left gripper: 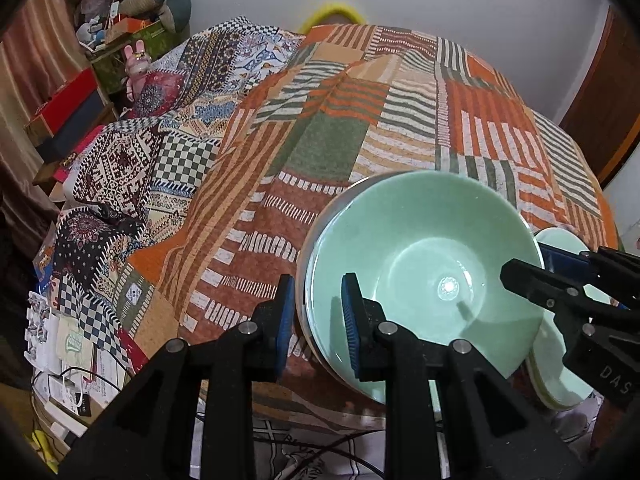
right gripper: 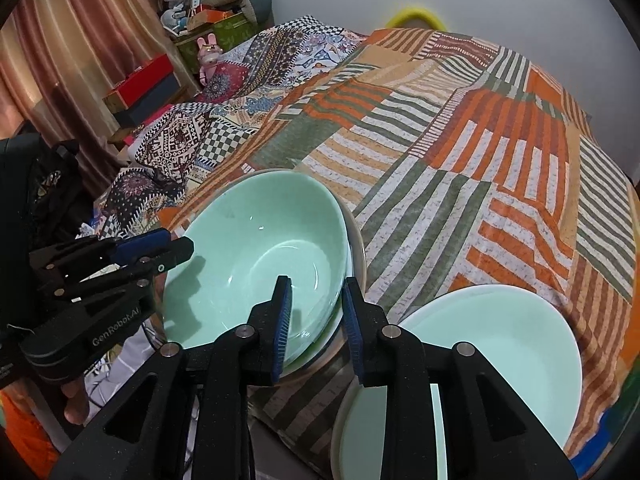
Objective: Organize plates and bowls
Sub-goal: 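Lower the mint-green bowl into the white spotted bowl with both grippers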
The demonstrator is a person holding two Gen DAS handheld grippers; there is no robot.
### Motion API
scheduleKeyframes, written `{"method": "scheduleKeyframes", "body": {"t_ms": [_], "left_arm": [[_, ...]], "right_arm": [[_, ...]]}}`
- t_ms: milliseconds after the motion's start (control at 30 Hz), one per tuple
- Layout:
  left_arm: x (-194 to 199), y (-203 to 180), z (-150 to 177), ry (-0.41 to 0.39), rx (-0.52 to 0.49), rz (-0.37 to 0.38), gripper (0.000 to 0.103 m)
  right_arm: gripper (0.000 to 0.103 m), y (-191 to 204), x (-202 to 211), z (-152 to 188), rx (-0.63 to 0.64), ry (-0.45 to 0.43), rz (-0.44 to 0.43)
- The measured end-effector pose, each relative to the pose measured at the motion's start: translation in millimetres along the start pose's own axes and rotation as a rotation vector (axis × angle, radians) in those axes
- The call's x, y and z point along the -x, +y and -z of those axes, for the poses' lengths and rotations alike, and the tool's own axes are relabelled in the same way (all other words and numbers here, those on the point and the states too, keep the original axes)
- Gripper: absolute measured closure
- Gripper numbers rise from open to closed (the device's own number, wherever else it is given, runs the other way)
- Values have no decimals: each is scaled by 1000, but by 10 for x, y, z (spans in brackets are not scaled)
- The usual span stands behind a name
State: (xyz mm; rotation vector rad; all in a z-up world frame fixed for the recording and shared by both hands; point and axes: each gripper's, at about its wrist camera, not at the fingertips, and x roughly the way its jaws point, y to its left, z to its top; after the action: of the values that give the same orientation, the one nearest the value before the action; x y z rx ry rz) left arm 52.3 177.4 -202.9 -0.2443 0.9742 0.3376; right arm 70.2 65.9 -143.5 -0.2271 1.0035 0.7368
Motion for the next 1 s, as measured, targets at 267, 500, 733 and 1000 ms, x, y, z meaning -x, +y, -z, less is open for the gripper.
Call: {"method": "scheduleKeyframes", "body": {"t_ms": [267,500,733,1000], "left_arm": [[167,108,12,-37,46,59,54],[24,297,90,20,115,98,54],[-155,361,197,77,161,146,54],[-311,303,195,106,146,170,54]], "right_arm": [[64,-29,123,-5,3,-40,12],[58,-156,77,30,-46,-16,3],[58,-220,-43,56,-68,23,-11],[58,-250,-165,29,-91,44,-30]]}}
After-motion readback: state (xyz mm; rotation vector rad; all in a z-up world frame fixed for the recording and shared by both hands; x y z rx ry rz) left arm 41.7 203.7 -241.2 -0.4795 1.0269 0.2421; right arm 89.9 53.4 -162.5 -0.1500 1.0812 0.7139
